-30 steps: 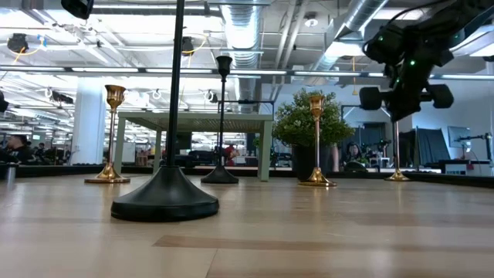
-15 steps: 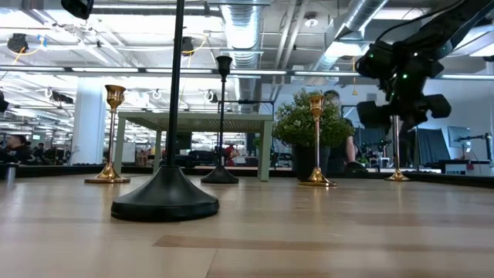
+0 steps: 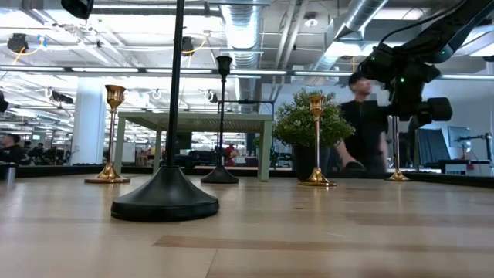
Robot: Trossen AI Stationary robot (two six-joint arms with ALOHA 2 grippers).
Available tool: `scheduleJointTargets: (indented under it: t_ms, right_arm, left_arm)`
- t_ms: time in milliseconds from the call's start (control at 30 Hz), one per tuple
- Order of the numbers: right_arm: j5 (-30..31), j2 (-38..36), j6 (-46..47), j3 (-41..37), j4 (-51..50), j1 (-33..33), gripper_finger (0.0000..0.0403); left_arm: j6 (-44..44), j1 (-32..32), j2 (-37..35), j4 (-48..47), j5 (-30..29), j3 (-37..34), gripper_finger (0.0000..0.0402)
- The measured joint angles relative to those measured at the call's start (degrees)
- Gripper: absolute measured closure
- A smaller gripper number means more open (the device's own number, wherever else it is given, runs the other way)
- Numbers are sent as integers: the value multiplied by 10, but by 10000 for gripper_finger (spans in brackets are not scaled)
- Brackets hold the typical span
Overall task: Pick & Place candle stick holders
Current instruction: Put the gold candle holder on the shelf aligned with the black candle holder
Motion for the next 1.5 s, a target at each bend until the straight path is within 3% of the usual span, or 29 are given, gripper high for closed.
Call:
scheduleJointTargets:
  t_ms: [633,900,1100,1333,1500]
  right_arm:
    - [3,0,14,1,26,10,215]
    - [-73,-1,-13,1,45,50,215]
    - [-77,-15,-55,12,69,88,225]
    - [-76,-30,-62,85,0,46,230]
    - [-117,-19,-37,123,-72,10,213]
  left_arm:
    - [0,0,0,-5,0,0,392]
    - [0,0,0,-18,0,0,392]
    - [0,0,0,-21,0,0,392]
    - [0,0,0,-26,0,0,392]
    - [0,0,0,-26,0,0,392]
